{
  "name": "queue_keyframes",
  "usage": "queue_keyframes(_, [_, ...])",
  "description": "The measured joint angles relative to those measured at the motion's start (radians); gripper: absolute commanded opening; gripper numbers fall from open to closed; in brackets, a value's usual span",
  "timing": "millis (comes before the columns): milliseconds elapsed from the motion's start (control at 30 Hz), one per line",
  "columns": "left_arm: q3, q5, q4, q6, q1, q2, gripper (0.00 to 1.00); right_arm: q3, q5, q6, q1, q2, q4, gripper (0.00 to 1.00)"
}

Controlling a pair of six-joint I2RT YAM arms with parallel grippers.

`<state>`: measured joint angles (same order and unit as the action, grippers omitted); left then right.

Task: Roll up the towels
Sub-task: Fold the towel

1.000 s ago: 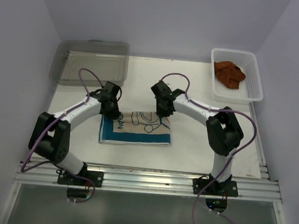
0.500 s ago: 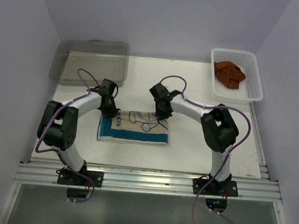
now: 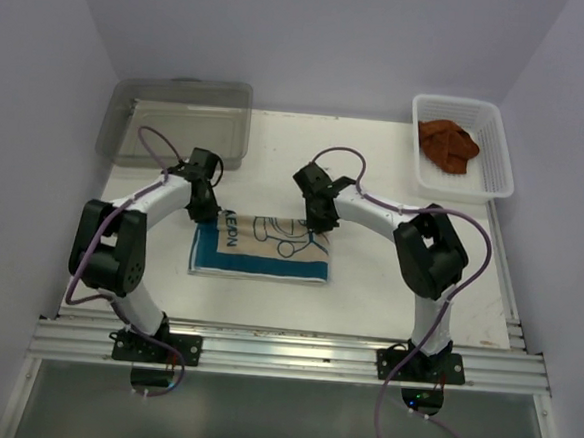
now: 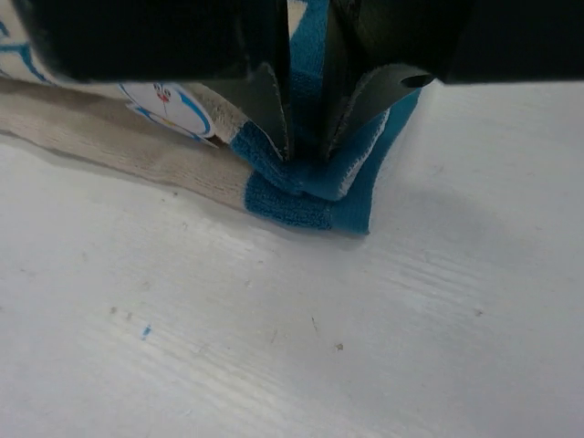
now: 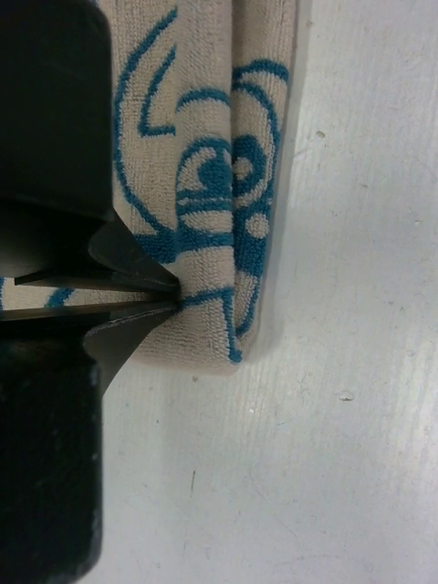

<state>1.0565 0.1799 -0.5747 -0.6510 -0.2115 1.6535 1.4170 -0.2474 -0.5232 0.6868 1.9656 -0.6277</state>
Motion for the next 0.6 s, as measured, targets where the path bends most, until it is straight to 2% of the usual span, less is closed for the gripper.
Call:
queue_keyframes(167, [0.047, -0.005, -0.001, -0.002, 0.0, 0.122, 0.2, -0.068, 0.001, -0.003, 0.001, -0.007, 0.051, 0.12])
queue_keyframes(367, [0.134, -0.008, -0.027, -0.002, -0.031, 0.189, 0.2, -0.275, 0.014, -0.051, 0.005, -0.161, 0.14, 0.11])
queue_keyframes(500, [0.24, 0.021, -0.045, -0.002, -0.141, 0.268, 0.2, -0.484, 0.026, -0.119, 0.041, -0.339, 0.14, 0.11])
queue_keyframes(600, [0.356, 0.051, -0.059, 0.001, -0.251, 0.353, 0.2, -0.581, 0.001, -0.193, 0.158, -0.431, 0.1, 0.11])
